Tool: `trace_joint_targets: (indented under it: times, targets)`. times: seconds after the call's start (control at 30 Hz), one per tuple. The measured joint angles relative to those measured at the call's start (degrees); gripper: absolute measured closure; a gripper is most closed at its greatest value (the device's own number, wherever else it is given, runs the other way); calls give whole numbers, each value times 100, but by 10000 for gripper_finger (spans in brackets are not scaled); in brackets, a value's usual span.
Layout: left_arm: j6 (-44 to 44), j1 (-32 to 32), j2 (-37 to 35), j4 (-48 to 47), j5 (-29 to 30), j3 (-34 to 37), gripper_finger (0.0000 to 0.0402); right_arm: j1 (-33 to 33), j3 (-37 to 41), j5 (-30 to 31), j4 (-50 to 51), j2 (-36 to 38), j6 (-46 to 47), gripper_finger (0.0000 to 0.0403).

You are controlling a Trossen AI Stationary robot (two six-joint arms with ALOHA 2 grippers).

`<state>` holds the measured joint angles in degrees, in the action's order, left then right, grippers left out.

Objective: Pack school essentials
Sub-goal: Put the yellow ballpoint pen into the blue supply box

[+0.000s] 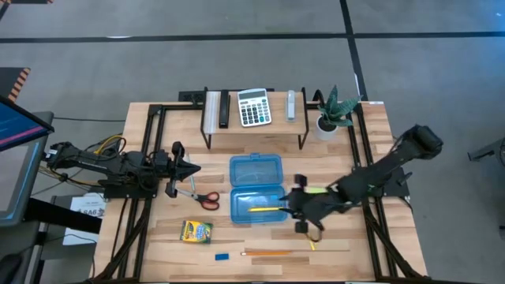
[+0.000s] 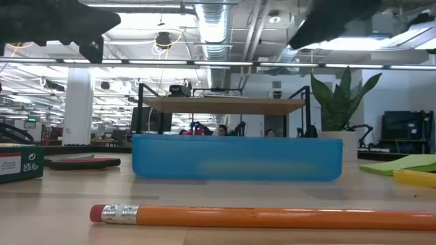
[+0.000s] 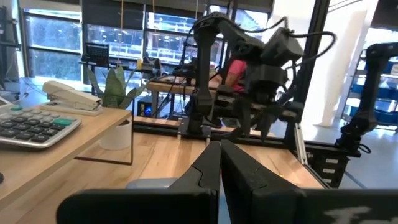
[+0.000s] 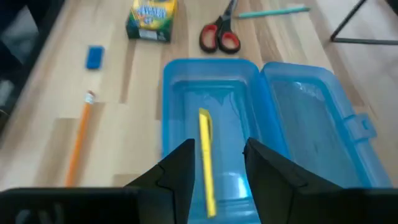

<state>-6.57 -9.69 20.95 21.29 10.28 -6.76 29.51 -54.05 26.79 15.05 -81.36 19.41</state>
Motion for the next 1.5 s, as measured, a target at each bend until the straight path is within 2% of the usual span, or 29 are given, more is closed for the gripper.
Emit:
trace_joint_targets:
  times: [0.13,0.27,0.47,0.67,1.07,1.27,1.5]
  targets:
    - [-103,-1,2,95,0,0,401,560,744,408,-202,545,1013,245]
    - [-156,-1,4,187,0,0,401,1106,1219,598,-208,664,2278,248]
    - [-274,-1,4,209,0,0,401,1617,1347,627,-221,193,3489,250]
    - [-545,0,4,222,0,0,401,1620,1223,227,127,-320,4379,250]
    - [-677,4,4,154,7,0,401,1228,801,-433,528,-1191,4915,250]
    - [-676,4,4,156,12,0,401,1152,796,-449,872,-1427,5305,250]
    - [-676,4,6,161,27,0,401,1128,805,-482,938,-1521,5262,251]
